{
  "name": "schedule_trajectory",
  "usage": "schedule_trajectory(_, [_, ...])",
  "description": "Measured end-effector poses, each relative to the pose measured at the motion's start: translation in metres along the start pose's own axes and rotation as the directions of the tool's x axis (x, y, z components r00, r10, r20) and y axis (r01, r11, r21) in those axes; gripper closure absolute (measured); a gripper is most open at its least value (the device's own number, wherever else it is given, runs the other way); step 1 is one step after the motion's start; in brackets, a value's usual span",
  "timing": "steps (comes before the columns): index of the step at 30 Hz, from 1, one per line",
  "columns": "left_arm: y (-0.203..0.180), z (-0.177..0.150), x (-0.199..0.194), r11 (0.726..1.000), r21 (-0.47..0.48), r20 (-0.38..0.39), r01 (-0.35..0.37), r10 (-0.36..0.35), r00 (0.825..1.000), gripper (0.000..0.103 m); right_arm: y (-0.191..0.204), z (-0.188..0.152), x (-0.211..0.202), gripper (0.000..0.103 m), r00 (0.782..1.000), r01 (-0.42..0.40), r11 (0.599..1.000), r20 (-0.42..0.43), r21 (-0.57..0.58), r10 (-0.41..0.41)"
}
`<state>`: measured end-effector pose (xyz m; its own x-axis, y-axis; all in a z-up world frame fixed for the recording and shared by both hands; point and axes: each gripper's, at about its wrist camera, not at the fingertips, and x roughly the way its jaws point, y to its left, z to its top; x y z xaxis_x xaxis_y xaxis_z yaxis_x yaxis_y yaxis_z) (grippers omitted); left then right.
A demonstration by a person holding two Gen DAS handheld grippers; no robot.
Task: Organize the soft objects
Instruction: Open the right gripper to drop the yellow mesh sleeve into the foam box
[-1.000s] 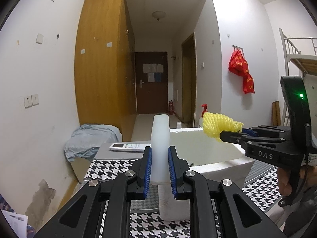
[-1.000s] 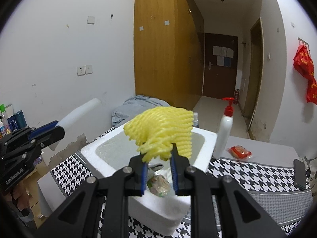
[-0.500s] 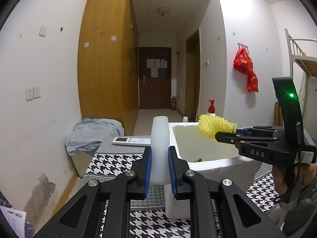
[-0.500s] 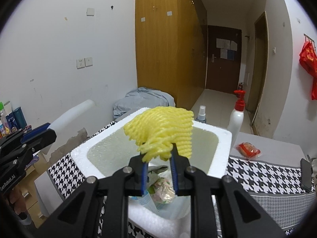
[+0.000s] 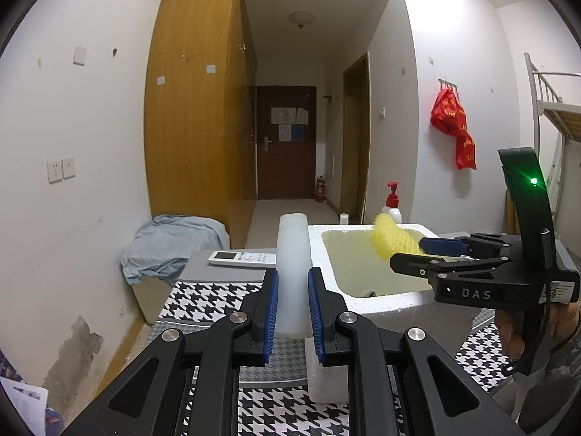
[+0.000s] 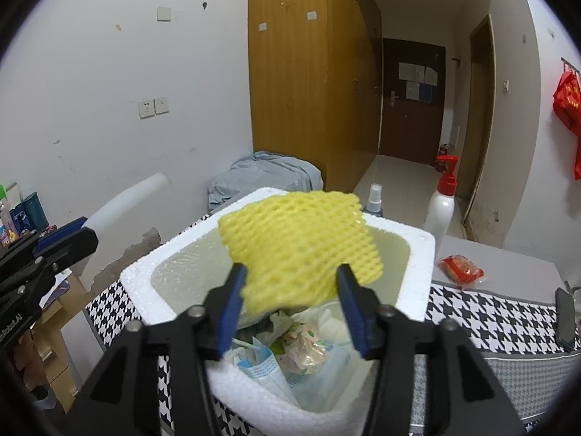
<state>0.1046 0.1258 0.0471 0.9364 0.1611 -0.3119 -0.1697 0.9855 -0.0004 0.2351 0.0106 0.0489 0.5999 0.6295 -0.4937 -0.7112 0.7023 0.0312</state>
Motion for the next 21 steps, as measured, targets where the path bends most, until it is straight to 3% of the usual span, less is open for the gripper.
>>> schedule_trajectory(3, [0.0,0.001,-0.001,1.0,0.001,0.004,-0.003,0.003,1.0,0.085,0.001,-0.001,-0.004,0.027,1.0,0.006,1.0,0.004,0.0,-0.006])
schedule_trajectory(6, [0.0,0.0,-0.001,1.0,0.001,0.006,-0.006,0.006,1.0,0.085,0.005,-0.002,-0.011,0.02,1.0,0.008,1.0,0.022,-0.013,-0.008])
schedule_trajectory(21, [-0.005,0.005,-0.001,1.0,0.017,0.012,-0.001,0.001,1.0,0.085,0.002,-0.005,-0.036,0.016,0.997,0.019,1.0,0.078,-0.021,-0.017])
